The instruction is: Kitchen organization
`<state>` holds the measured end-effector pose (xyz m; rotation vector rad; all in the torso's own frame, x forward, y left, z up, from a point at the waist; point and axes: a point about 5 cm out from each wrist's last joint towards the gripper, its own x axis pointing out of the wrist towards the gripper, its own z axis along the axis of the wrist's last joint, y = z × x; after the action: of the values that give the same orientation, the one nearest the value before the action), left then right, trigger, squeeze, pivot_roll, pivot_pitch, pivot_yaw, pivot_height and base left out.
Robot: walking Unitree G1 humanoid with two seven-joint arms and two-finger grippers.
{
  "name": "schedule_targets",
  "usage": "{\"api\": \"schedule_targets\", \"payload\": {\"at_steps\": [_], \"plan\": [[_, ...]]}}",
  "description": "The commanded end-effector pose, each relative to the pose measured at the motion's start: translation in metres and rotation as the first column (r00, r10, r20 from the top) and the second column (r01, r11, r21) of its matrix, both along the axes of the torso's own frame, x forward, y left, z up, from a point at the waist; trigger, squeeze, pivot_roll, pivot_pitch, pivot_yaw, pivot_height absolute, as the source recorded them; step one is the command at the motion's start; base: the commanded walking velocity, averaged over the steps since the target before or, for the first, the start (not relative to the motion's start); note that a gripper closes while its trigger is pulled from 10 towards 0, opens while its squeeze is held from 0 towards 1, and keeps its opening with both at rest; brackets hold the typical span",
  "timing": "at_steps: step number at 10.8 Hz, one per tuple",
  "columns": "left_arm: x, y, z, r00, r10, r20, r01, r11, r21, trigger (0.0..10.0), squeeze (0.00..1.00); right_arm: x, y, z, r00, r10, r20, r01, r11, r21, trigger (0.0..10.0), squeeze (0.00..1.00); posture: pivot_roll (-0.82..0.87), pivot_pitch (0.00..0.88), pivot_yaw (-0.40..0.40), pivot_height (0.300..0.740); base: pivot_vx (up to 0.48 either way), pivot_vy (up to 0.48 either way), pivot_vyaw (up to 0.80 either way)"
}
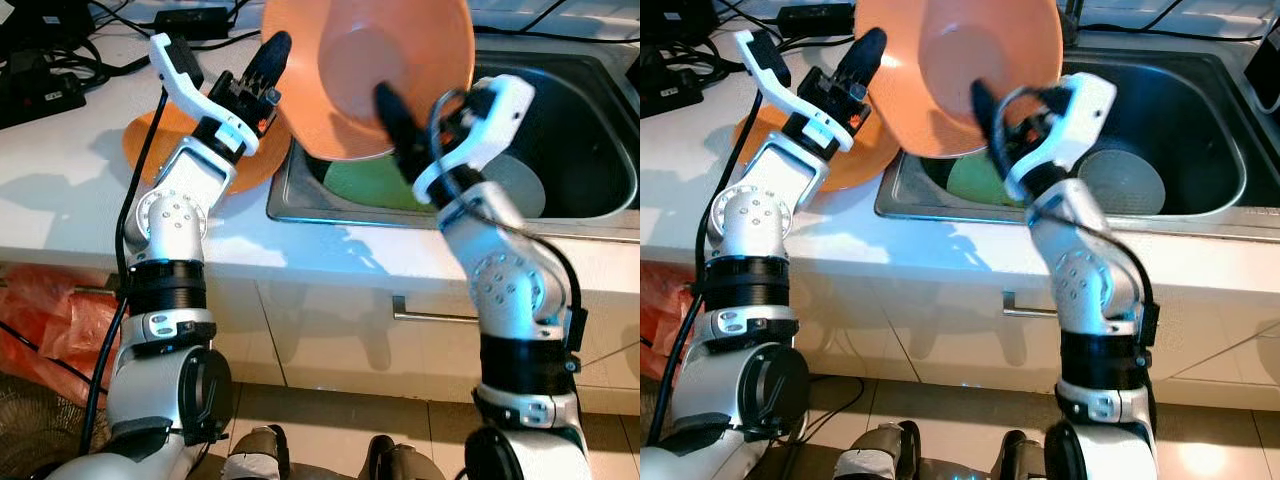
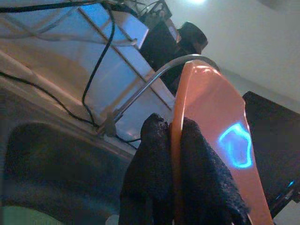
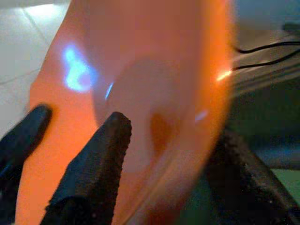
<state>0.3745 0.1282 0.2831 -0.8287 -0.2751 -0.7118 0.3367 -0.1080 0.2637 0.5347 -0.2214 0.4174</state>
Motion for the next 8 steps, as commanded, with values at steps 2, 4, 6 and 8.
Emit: {"api": "schedule_targets", "payload": {"at_steps": [2,4,6,8], "plan": [[-0.006,-0.005,0.008,0.998,-0.047,0.04,0.046,0.999,0.002,0.0,0.0,0.008,-0.011,-0.007,0.994,-0.069,-0.089,0.072,0.997,0.037,0.0,0.0,0.13,0.133,0.051,0.74,0.0,0.0,0.0],[-0.007,-0.005,0.008,0.998,-0.052,0.042,0.052,0.999,0.005,0.0,0.0,0.011,-0.016,-0.011,0.984,-0.106,-0.144,0.117,0.99,0.073,0.0,0.0,0.13,0.133,0.054,0.74,0.0,0.0,0.0],[-0.007,-0.006,0.008,0.998,-0.054,0.042,0.054,0.999,0.004,0.0,0.0,0.015,-0.025,-0.019,0.962,-0.142,-0.232,0.175,0.976,0.127,0.0,0.0,0.13,0.137,0.053,0.74,0.0,0.0,0.0],[-0.007,-0.005,0.009,0.998,-0.052,0.042,0.052,0.999,0.001,0.0,0.0,0.018,-0.029,-0.025,0.942,-0.154,-0.297,0.207,0.965,0.159,0.0,0.0,0.13,0.14,0.052,0.74,0.0,0.0,0.0]]}}
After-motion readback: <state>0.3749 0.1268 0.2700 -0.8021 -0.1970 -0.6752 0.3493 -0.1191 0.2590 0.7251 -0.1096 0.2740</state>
